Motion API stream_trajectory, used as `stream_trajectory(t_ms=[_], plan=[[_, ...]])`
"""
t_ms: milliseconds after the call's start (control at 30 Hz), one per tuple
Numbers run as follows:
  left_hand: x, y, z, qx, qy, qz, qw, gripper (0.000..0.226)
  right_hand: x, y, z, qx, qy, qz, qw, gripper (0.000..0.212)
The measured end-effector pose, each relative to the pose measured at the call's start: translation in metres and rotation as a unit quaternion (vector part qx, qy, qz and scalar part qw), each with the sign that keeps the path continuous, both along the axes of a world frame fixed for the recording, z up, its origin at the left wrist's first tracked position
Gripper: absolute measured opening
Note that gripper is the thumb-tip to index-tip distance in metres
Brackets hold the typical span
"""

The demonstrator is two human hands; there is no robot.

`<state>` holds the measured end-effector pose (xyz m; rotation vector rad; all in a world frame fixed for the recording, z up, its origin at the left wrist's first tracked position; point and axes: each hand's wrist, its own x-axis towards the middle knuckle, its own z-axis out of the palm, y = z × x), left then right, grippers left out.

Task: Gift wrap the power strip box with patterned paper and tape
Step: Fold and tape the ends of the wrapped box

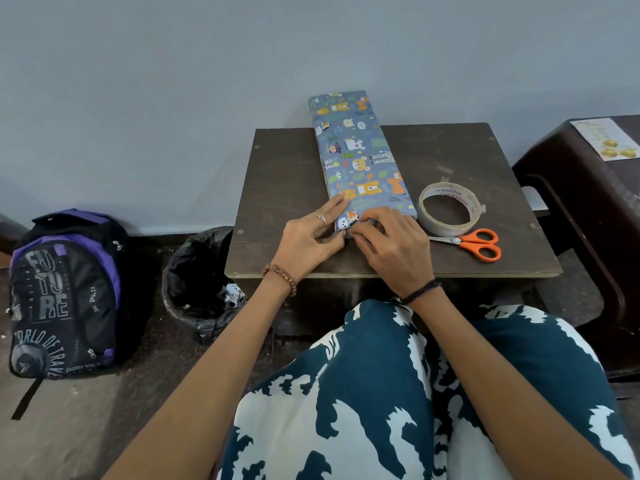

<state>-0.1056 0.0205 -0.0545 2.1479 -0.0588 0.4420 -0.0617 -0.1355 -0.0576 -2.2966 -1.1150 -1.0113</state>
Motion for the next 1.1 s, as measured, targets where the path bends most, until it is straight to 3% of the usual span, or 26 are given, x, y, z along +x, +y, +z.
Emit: stream_trajectory(t_ms=[267,467,500,600,667,833,1100], plan=[[-0.003,-0.001,0.001,-0.056,0.04,-0.028,0.997,0.054,0.0,0.0,0.003,-0.018,-0.038,-0.018,0.999,0.013],[-0.003,0.0,-0.002,-0.049,0.028,-0.043,0.997,0.054,0.001,0.001,0.004,0.002,-0.05,-0.016,0.999,0.008],[-0.003,0.0,-0.003,-0.052,0.028,-0.043,0.997,0.054,0.001,0.001,0.004,0.009,-0.043,-0.015,0.999,0.007],[-0.001,-0.001,-0.004,-0.06,0.028,-0.037,0.997,0.053,0.004,0.001,0.006,0.033,0.005,0.013,0.999,0.035],[0.0,-0.001,-0.005,-0.052,0.022,-0.032,0.998,0.053,0.005,0.001,0.008,0.034,0.025,0.023,0.999,0.039],[0.0,-0.001,-0.006,-0.034,0.005,-0.02,0.999,0.051,0.009,-0.002,0.013,-0.001,0.041,0.004,0.999,0.019],[0.002,-0.002,-0.008,0.029,-0.022,0.002,0.999,0.049,0.011,-0.005,0.022,0.013,0.2,0.031,0.979,0.014]])
